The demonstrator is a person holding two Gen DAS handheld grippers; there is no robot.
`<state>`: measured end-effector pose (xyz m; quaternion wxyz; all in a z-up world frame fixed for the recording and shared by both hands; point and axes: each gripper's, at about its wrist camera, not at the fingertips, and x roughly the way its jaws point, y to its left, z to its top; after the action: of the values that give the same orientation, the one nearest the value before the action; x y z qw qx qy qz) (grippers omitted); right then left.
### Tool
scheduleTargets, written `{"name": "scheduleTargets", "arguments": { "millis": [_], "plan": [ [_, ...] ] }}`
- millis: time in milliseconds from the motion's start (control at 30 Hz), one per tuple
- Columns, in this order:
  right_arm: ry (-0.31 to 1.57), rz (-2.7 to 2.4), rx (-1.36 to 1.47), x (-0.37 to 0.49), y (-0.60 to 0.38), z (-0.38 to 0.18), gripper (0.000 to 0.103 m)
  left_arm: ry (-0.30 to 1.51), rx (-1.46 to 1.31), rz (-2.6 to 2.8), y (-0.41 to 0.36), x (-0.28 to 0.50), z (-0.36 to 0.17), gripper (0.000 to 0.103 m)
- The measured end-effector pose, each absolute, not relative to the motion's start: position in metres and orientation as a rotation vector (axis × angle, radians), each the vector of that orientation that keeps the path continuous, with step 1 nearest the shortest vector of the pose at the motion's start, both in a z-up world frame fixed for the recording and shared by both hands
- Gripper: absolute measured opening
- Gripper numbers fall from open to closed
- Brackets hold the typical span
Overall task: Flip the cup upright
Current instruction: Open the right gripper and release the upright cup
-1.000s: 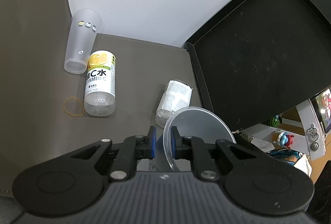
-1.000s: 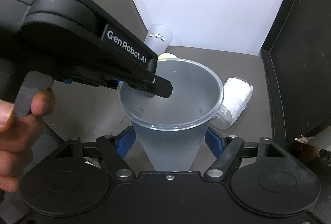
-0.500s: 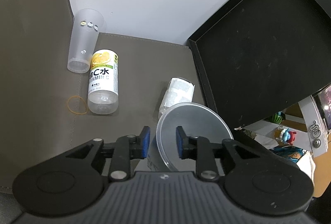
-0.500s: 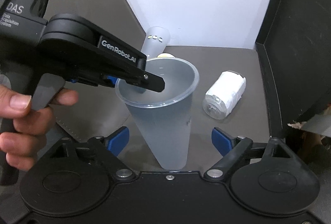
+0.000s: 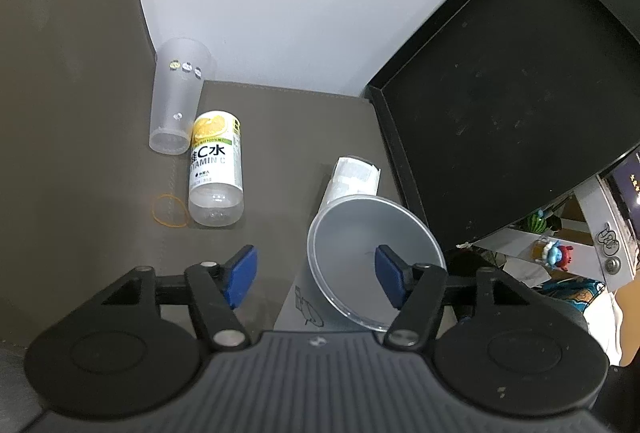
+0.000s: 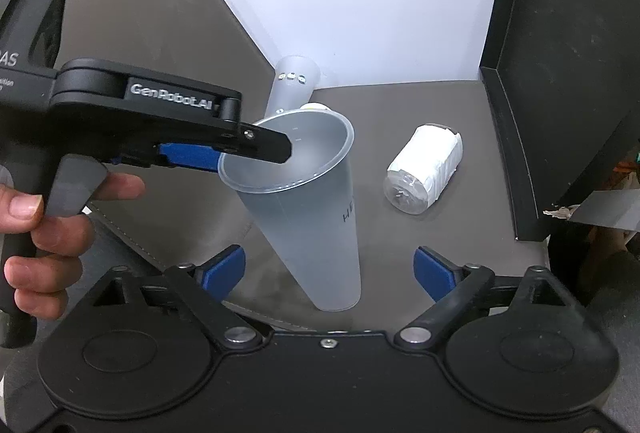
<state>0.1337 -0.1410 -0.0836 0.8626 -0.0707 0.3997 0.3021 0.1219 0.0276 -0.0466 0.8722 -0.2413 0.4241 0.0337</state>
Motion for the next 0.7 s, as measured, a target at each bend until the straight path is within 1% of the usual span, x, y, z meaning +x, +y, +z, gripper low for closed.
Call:
{"name": "scheduleTargets", "arguments": {
  "millis": [100,167,400,533,700],
  "plan": [
    [0.835,0.628,-0.142,0.132,-0.142,-0.082,0.094,0.876,-0.488,0.074,0.028,0.114,-0.039,0.067],
    [0.832,0.627,-0.129,0.132,-0.144,-0.081,0.097,0.872,-0.480,0.075,0.028,0.109,-0.036,0.070],
    [0.839,0.609,-0.066,0.128,-0.156,-0.074,0.100,0.871,-0.436,0.087,0.027,0.092,-0.029,0.073],
    [0.821,0.587,-0.032,0.125,-0.165,-0.068,0.103,0.854,-0.413,0.089,0.025,0.078,-0.021,0.078],
    [0.803,0.571,-0.009,0.119,-0.174,-0.060,0.103,0.851,-0.380,0.091,0.019,0.062,-0.016,0.081]
  ]
}}
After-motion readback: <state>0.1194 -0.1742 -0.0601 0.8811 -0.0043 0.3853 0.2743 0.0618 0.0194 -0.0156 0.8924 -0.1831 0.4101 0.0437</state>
